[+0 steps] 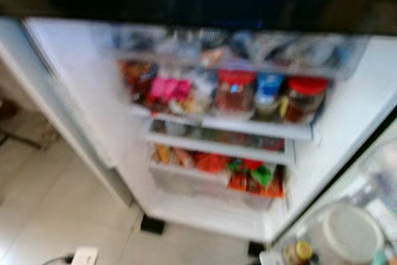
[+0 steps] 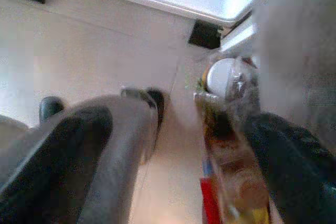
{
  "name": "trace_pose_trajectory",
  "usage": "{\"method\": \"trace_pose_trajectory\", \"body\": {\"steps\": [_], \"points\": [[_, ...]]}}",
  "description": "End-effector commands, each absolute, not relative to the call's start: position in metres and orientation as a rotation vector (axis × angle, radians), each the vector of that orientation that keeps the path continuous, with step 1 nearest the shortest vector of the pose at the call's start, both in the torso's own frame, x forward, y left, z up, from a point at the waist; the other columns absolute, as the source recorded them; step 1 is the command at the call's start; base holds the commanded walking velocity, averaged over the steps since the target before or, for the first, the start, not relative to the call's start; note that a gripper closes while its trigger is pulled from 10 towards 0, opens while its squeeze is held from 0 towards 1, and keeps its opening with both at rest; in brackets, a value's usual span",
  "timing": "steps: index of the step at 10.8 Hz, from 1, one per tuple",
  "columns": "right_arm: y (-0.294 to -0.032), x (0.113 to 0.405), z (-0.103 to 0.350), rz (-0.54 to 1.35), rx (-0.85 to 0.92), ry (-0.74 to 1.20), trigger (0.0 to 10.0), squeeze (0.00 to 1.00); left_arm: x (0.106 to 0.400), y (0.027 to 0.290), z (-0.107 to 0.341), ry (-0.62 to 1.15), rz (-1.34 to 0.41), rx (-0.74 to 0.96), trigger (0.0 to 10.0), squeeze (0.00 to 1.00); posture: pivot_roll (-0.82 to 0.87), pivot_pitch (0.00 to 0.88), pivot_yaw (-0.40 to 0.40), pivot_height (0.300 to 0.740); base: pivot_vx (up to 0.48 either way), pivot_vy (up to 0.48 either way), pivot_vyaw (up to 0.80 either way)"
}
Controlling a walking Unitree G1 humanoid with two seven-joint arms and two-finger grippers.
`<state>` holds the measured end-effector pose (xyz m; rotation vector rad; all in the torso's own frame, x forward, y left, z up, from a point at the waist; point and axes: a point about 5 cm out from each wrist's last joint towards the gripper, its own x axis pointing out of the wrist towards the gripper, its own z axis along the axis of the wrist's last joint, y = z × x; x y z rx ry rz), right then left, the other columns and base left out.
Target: Restocking fridge
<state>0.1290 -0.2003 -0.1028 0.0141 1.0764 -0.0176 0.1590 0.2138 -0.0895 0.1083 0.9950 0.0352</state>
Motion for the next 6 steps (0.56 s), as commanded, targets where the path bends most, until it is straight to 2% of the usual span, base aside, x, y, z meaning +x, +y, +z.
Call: {"method": "trace_pose_trajectory", "body": {"steps": [1, 3, 6], "points": [[-0.208, 0.118, -0.106, -0.027, -0.009, 1.130, 10.0, 0.00, 0.150, 0.218, -0.092, 1.022, 0.037, 0.118, 10.0, 0.00, -0.03, 0.063, 0.028, 0.740, 0.000, 0.000, 0.00], [-0.206, 0.119, -0.105, -0.027, 0.004, 1.119, 10.0, 0.00, 0.155, 0.216, -0.091, 1.006, -0.005, 0.155, 10.0, 0.00, -0.03, 0.065, 0.031, 0.740, 0.000, 0.000, 0.00], [-0.204, 0.120, -0.106, -0.027, 0.010, 1.116, 10.0, 0.00, 0.177, 0.214, -0.080, 0.905, -0.097, 0.281, 10.0, 0.00, -0.02, 0.067, 0.034, 0.740, 0.000, 0.000, 0.00]]}}
